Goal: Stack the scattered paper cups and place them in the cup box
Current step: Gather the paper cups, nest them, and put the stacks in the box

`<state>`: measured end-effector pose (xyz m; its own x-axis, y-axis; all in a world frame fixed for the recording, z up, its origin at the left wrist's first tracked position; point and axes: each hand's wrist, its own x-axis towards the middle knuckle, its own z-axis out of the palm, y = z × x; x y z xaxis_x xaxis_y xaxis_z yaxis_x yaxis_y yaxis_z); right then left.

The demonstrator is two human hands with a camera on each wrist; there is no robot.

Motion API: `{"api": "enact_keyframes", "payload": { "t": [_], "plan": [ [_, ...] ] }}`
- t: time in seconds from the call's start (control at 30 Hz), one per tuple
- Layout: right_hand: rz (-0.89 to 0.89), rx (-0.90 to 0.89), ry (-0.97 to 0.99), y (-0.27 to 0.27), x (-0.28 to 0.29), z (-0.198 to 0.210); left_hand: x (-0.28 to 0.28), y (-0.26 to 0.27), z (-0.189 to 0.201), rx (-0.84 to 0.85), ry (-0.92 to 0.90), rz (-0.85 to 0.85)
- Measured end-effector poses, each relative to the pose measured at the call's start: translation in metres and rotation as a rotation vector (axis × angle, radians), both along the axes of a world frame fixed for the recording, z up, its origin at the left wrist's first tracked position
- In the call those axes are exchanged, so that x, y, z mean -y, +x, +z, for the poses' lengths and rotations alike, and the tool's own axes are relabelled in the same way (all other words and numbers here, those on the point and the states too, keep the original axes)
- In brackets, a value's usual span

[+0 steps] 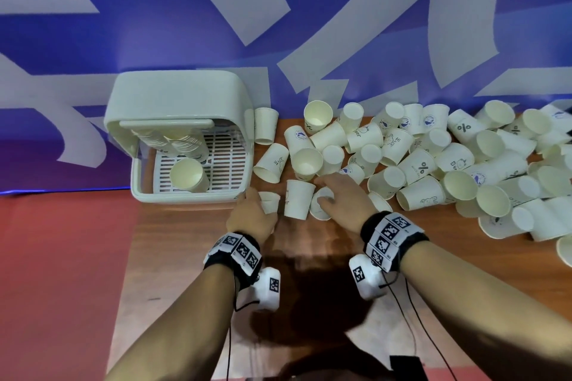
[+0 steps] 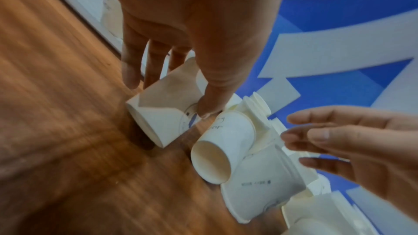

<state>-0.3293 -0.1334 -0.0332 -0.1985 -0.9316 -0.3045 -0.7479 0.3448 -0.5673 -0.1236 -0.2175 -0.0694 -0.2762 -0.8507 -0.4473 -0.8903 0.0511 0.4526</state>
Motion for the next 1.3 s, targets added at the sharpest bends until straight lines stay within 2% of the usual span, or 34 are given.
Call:
{"api": "enact_keyframes", "payload": {
  "t": [0.13,0.27,0.53,0.77,1.0,1.17,1.3],
  "plan": [
    [0.072,-0.06,-0.029,0.014,0.015,-0.004,-0.003,0.015,0.007,-0.171,0.015,0.112],
    [0.142,-0.163,0.029,0.025,0.032,-0.016,-0.01,0.031,0.012,-0.318,0.016,0.204],
    [0.185,-0.224,0.135,0.039,0.045,-0.019,-0.018,0.065,0.019,-0.402,-0.028,0.329],
    [0.144,-0.048,0.036,0.048,0.045,-0.003,-0.019,0.078,0.027,-0.461,-0.01,0.451],
    [0.014,0.165,-0.083,0.056,0.049,0.02,-0.015,0.087,0.035,-0.522,0.0,0.552],
    [-0.065,0.241,-0.123,0.066,0.064,0.05,0.0,0.094,0.054,-0.569,-0.068,0.535],
    [-0.07,0.285,-0.233,0.077,0.079,0.068,0.011,0.104,0.067,-0.557,-0.103,0.522]
  ]
}}
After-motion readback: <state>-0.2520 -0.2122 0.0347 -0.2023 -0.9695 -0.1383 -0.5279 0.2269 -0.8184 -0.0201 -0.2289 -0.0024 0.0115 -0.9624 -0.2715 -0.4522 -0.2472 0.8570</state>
